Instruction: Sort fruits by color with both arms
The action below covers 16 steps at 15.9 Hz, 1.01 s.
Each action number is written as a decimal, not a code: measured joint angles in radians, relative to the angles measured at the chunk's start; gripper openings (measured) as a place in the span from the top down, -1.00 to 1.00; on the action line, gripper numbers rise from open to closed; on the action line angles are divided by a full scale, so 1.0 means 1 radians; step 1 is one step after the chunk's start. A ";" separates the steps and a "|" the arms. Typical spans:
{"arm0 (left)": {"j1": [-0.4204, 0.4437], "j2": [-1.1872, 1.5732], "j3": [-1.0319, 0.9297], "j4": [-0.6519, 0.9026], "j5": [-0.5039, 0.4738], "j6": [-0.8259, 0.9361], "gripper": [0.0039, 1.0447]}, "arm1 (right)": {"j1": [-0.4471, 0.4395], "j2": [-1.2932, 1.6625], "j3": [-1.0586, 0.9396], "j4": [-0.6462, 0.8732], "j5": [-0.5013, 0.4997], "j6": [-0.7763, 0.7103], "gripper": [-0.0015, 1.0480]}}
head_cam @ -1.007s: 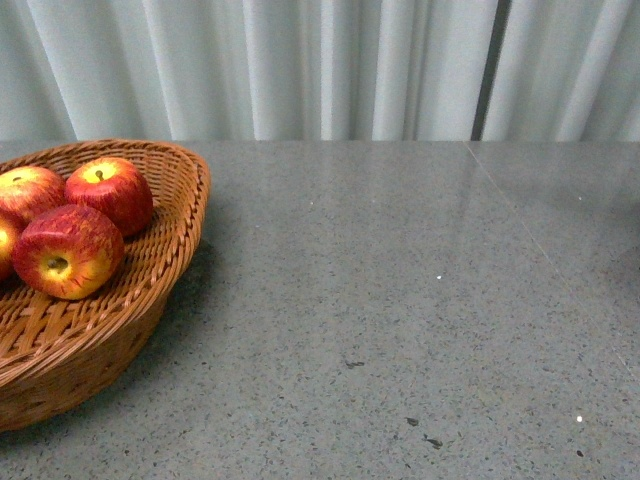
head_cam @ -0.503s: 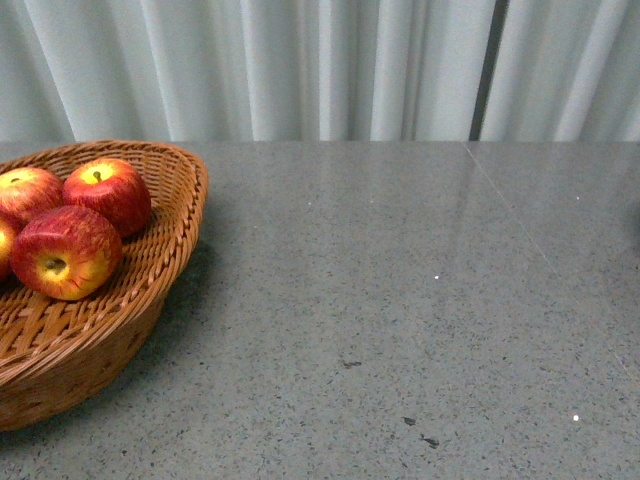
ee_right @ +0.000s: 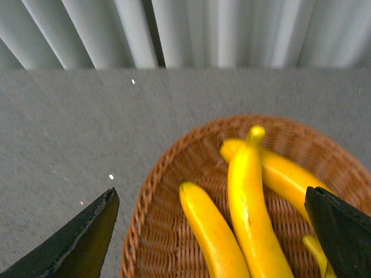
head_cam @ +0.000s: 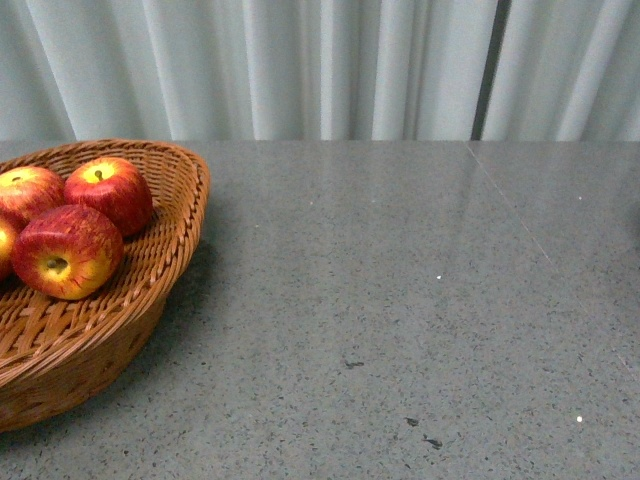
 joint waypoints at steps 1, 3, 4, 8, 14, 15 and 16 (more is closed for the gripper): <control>0.000 0.000 0.000 0.000 0.000 0.000 -0.88 | 0.000 -0.038 0.000 0.025 -0.025 0.027 -0.86; 0.000 0.000 0.000 0.000 0.000 0.000 -0.88 | 0.014 -0.140 -0.010 0.075 -0.084 0.095 -0.87; 0.000 0.000 0.000 0.000 0.000 0.000 -0.88 | 0.019 -0.202 -0.027 0.092 -0.110 0.130 -0.87; 0.000 0.000 0.000 0.000 0.000 0.000 -0.88 | 0.093 -0.485 -0.196 0.174 0.068 0.205 -0.60; 0.000 0.000 0.000 0.000 0.000 0.000 -0.88 | 0.364 -1.205 -0.784 0.034 0.506 0.210 0.97; 0.000 0.000 0.000 0.000 0.000 0.000 -0.88 | 0.422 -1.229 -0.802 0.038 0.581 0.211 0.97; 0.000 0.000 0.000 0.000 -0.001 0.000 -0.88 | 0.512 -1.246 -0.816 0.049 0.645 0.211 0.97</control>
